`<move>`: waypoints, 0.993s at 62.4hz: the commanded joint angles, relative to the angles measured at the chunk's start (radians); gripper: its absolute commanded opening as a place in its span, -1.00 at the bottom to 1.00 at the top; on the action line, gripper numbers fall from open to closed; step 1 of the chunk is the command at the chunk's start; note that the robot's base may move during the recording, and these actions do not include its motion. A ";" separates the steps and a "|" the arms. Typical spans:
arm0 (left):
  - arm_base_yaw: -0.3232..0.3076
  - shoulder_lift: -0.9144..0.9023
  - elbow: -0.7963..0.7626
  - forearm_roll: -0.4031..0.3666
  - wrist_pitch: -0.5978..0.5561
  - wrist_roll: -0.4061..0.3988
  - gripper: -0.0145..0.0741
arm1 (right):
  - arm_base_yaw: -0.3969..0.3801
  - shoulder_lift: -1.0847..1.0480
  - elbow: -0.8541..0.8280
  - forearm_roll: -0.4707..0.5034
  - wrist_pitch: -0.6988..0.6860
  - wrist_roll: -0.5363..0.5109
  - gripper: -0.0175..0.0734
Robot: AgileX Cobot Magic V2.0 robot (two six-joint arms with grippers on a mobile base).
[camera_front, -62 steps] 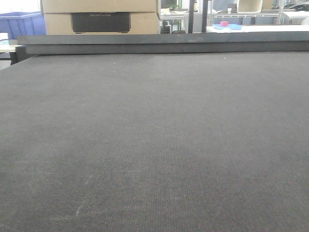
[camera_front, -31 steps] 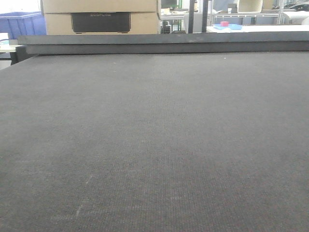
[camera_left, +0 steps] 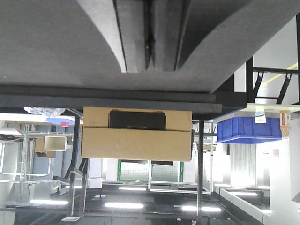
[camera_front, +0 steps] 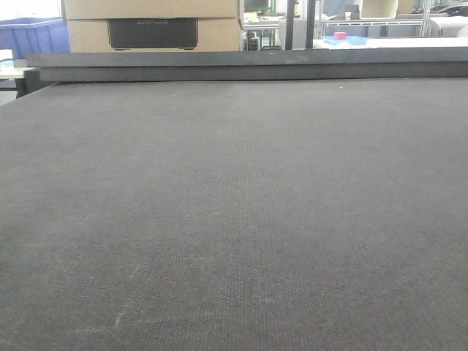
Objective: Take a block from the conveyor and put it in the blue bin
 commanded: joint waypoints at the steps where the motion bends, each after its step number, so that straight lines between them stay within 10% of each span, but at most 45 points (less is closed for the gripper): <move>1: -0.001 -0.003 -0.063 0.017 -0.034 0.000 -0.92 | -0.007 -0.002 -0.013 -0.005 -0.116 0.000 -0.97; 30: -0.001 0.246 -0.587 0.086 0.285 0.000 -0.92 | -0.007 0.108 -0.403 0.013 0.284 0.000 -0.97; 62: -0.001 0.848 -1.138 -0.007 1.003 0.000 -0.92 | -0.007 0.605 -0.888 0.017 1.103 0.000 -0.97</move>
